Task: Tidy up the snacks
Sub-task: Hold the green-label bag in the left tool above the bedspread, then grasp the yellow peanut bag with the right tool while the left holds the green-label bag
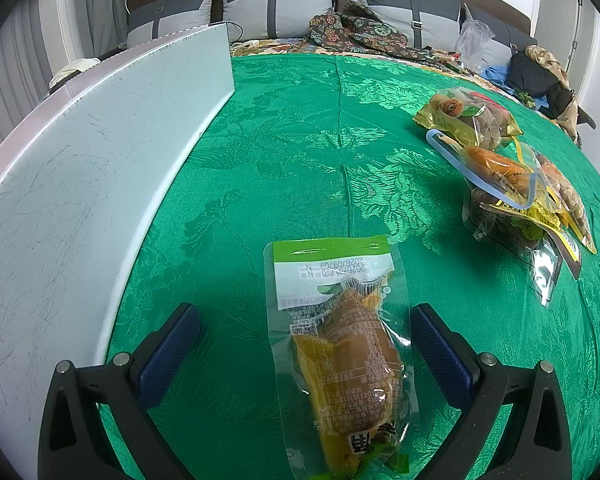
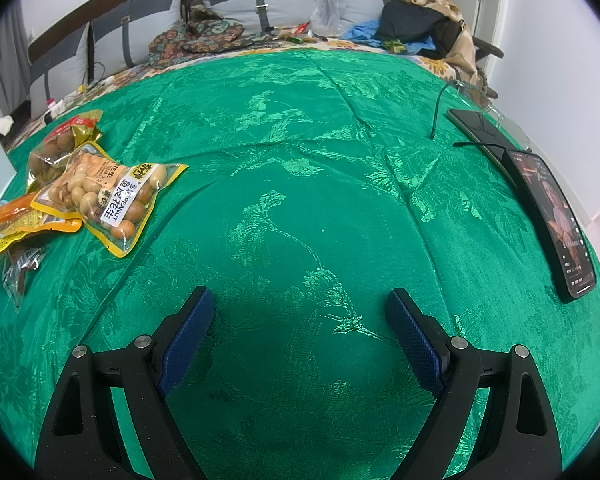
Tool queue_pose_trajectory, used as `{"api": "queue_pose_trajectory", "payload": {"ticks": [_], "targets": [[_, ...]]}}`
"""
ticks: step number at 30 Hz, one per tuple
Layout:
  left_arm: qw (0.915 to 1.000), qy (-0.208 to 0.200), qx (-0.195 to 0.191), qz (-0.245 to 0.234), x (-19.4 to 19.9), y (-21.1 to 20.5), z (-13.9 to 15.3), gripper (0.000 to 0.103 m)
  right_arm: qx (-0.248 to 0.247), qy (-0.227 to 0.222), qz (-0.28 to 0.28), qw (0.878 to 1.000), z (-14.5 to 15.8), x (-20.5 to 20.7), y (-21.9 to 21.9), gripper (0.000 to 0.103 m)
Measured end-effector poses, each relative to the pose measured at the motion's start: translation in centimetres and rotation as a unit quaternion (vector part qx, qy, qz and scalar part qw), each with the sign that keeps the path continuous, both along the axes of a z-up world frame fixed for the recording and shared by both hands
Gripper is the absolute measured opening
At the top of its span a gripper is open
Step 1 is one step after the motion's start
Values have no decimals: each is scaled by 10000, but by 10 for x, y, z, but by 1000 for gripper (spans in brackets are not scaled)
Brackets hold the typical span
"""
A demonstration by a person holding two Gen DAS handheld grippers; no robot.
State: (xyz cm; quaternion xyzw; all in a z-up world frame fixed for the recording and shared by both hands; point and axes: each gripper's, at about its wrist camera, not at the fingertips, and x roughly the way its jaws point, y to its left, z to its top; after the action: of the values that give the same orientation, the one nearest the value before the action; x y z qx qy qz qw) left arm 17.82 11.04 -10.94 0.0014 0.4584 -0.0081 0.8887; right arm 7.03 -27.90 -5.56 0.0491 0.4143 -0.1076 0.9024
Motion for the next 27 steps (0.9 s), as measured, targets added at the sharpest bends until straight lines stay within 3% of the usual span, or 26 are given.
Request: {"api": "queue_pose_trajectory", "payload": {"ticks": [15, 17, 19, 22, 24, 27], "targets": [[10000, 2, -1, 2, 0, 0, 0, 103, 2, -2, 53, 10000, 1, 0, 0, 91], [10000, 2, -2, 2, 0, 0, 0, 103, -28, 234, 459, 9987, 6, 7, 0, 88], [10000, 3, -2, 2, 0, 0, 0, 103, -50, -9, 1007, 9949, 26, 17, 5, 89], [10000, 3, -4, 2, 0, 0, 0, 103, -225, -65, 2250, 9741, 50, 46, 30, 89], [10000, 4, -4, 2, 0, 0, 0, 103, -398, 174, 3167, 9475, 55, 70, 57, 89], [10000, 4, -7, 3, 0, 0, 0, 103, -746, 606, 3975, 9126, 45, 104, 95, 87]]}}
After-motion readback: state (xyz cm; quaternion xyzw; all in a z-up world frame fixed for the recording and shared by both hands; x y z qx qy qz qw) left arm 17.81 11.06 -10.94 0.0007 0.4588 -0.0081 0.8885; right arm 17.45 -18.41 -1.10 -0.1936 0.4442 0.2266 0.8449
